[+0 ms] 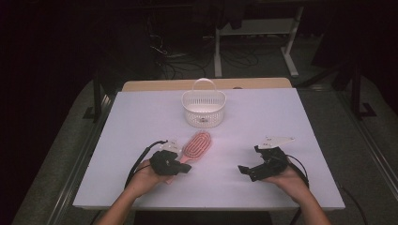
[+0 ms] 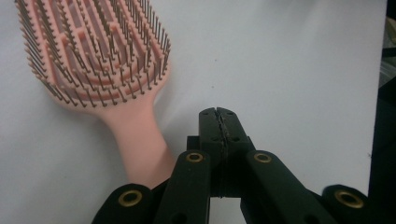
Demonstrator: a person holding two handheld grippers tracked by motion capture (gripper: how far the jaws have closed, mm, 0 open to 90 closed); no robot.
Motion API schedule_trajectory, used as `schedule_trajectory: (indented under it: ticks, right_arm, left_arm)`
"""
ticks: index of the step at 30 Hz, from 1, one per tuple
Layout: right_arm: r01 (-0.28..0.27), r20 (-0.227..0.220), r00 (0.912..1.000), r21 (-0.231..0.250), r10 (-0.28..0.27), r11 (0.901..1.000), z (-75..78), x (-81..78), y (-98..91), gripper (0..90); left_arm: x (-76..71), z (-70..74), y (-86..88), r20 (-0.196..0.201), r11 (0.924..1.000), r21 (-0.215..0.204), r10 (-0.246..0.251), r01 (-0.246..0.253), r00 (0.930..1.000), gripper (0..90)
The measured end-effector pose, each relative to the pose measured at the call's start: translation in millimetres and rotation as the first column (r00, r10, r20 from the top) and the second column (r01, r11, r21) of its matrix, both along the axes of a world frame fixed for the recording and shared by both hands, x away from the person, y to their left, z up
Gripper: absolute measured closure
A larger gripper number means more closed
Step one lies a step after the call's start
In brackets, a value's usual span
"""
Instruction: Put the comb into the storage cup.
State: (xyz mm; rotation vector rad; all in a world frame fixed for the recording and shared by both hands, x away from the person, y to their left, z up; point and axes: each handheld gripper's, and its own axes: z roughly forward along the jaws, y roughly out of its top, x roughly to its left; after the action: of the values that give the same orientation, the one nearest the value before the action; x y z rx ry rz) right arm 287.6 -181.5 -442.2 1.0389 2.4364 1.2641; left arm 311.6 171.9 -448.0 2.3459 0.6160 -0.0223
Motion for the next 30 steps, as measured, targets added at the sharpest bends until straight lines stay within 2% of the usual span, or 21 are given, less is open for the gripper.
schedule_trajectory:
  ticks: [9,19,30]
  right_arm:
    - [-0.001,0.001,1.0000,0.000,0.001,1.0000,0.2,-0.7,0.5,0.0]
    - [-0.003,-0.001,1.0000,-0.002,0.003,1.0000,0.0,-0.3,0.7,0.0]
    - [-0.005,-0.004,1.0000,0.000,0.005,1.0000,0.0,-0.2,0.7,0.0]
  left_arm:
    - [0.1,-1.8,0.4,0.014,0.9989,0.047,0.007,-0.008,0.9999,90.0]
    - [0.6,0.3,4.1,0.014,0.9991,0.040,0.007,-0.008,0.9999,90.0]
    - [4.5,2.1,16.4,0.024,0.9980,0.048,0.039,-0.040,0.9990,90.0]
